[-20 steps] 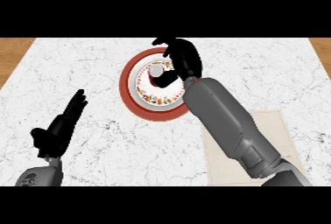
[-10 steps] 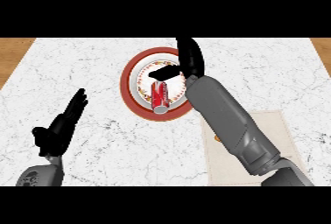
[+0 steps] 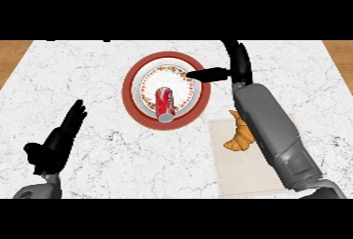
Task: Pick the can from the placemat and place it in the plate
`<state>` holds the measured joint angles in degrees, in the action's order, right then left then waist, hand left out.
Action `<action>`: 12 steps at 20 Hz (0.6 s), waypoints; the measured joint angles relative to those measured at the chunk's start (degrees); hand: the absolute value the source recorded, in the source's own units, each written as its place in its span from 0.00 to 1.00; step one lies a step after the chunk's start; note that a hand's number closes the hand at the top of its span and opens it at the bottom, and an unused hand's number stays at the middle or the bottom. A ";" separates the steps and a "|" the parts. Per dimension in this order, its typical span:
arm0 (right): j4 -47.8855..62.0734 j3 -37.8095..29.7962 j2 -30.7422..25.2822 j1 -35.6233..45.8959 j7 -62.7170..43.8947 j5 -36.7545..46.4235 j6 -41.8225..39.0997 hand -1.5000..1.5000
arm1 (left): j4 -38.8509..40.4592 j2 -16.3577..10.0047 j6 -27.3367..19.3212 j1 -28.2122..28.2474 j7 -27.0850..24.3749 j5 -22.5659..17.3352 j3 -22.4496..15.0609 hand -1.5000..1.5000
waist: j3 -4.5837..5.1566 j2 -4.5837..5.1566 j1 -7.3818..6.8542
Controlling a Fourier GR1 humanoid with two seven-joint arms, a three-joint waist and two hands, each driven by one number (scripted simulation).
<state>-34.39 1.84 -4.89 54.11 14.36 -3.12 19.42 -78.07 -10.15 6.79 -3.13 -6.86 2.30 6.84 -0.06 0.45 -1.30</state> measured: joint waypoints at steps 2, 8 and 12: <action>1.29 -1.77 -2.48 -1.08 3.00 -1.33 -3.97 0.00 | 0.48 -0.05 0.27 0.39 -0.95 -0.04 0.16 0.50 | 0.01 -0.01 0.16; 7.09 -4.29 -8.50 -3.51 12.83 -1.87 -14.34 0.00 | 0.76 0.25 -0.17 -1.21 0.19 0.12 0.15 0.50 | 0.01 0.03 0.17; 12.41 -5.41 -12.25 -3.57 18.43 -1.05 -19.58 0.00 | -0.04 0.28 0.21 -0.57 0.54 -0.22 0.21 0.50 | -0.01 0.10 -0.15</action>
<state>-21.98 -3.57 -17.14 50.54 32.78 -4.18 -0.17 -78.10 -9.87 7.00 -3.70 -6.32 2.08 7.05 -0.07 0.55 -1.45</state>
